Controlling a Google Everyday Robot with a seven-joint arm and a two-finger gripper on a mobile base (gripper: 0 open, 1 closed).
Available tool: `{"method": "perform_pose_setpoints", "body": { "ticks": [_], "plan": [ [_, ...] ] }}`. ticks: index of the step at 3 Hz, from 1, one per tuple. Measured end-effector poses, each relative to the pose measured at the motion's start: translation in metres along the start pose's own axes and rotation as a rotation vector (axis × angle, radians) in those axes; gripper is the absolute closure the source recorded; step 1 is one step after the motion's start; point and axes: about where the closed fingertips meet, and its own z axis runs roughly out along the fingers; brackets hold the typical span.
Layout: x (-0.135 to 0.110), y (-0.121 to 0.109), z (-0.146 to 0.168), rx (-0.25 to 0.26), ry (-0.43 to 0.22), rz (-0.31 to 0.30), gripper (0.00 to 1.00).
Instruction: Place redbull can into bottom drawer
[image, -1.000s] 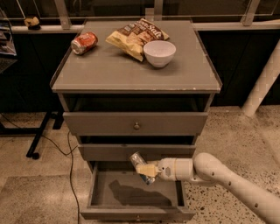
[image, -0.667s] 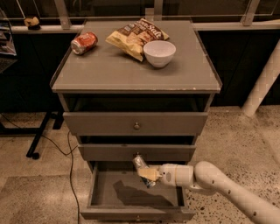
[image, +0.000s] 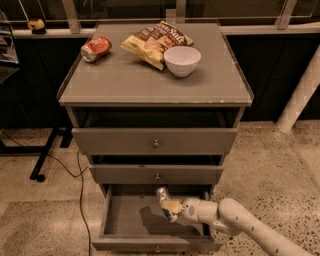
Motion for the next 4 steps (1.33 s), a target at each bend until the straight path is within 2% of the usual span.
{"method": "perform_pose_setpoints", "body": {
  "ticks": [2,4],
  "plan": [
    [0.023,-0.065,0.033,0.027,0.036,0.135,1.0],
    [0.037,-0.094,0.051,0.062,0.06,0.218,1.0]
  ]
}}
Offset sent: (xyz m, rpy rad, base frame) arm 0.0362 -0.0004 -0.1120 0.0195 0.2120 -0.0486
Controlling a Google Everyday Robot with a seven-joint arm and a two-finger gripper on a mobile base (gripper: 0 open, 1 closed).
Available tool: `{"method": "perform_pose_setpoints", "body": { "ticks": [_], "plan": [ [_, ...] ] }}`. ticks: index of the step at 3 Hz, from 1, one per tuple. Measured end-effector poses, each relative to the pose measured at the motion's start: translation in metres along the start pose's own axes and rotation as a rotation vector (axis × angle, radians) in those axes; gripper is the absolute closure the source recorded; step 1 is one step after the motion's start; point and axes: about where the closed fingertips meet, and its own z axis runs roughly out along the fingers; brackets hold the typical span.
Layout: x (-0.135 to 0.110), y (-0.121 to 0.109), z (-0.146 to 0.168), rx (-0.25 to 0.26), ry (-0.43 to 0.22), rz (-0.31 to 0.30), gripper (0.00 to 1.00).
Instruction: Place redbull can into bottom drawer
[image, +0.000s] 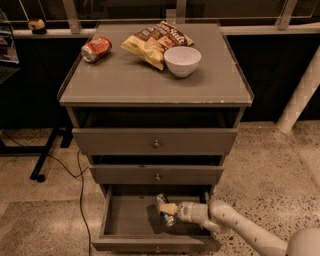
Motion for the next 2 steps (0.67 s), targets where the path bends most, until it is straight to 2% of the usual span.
{"method": "perform_pose_setpoints", "body": {
  "ticks": [1,2],
  "plan": [
    [0.003,-0.007,0.004,0.028,0.009,0.023,1.0],
    [0.005,-0.02,0.014,0.055,0.049,0.054,1.0]
  ]
}}
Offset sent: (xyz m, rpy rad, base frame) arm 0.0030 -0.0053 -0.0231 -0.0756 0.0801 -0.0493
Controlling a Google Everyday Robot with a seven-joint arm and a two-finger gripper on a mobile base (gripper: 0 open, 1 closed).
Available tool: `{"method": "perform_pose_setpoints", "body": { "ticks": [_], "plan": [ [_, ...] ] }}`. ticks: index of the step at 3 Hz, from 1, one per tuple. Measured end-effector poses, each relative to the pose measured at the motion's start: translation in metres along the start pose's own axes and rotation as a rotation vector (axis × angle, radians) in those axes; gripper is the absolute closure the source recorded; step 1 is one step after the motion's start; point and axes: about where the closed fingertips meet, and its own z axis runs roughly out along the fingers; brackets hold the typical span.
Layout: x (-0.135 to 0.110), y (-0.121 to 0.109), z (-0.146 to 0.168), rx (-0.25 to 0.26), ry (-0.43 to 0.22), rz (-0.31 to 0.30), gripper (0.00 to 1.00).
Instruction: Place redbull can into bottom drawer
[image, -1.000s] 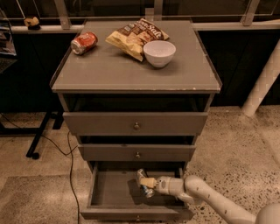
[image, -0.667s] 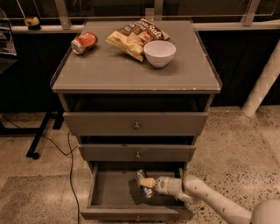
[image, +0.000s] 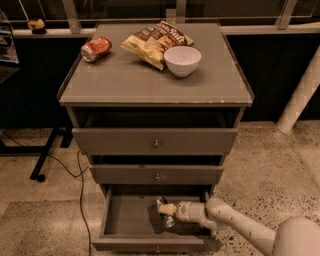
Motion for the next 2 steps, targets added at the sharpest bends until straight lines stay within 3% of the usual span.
{"method": "perform_pose_setpoints", "body": {
  "ticks": [1,2],
  "plan": [
    [-0.001,0.0,0.0,-0.002,0.002,-0.001,1.0],
    [0.0,-0.016,0.006,0.001,-0.039,0.029,1.0]
  ]
}}
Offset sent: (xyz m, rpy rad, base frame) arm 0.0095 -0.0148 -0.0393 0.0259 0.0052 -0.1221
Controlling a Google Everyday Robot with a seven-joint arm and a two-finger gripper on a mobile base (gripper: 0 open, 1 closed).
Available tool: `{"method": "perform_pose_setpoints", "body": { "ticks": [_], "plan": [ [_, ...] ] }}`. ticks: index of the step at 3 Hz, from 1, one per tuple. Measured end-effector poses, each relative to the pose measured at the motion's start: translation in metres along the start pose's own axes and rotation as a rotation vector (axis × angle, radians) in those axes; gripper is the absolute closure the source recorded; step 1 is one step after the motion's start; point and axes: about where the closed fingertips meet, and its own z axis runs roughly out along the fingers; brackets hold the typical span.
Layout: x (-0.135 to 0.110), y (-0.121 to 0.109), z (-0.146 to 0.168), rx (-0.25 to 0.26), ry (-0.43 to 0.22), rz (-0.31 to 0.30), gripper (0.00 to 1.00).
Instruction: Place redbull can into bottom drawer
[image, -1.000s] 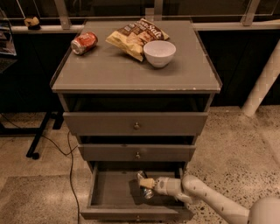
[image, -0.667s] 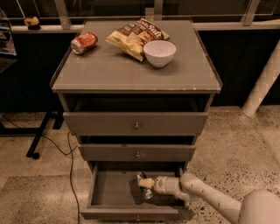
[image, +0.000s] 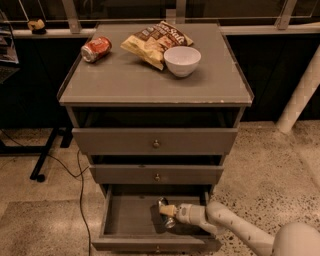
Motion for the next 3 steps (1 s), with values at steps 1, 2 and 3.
{"method": "perform_pose_setpoints", "body": {
  "ticks": [1,2,3],
  "plan": [
    [-0.0067,-0.0224,0.0111,0.015,-0.045,0.028,1.0],
    [-0.0074,-0.0239,0.0112,0.016,-0.048,0.03,0.81],
    [-0.0073,-0.0239,0.0112,0.016,-0.048,0.03,0.58]
  ]
}}
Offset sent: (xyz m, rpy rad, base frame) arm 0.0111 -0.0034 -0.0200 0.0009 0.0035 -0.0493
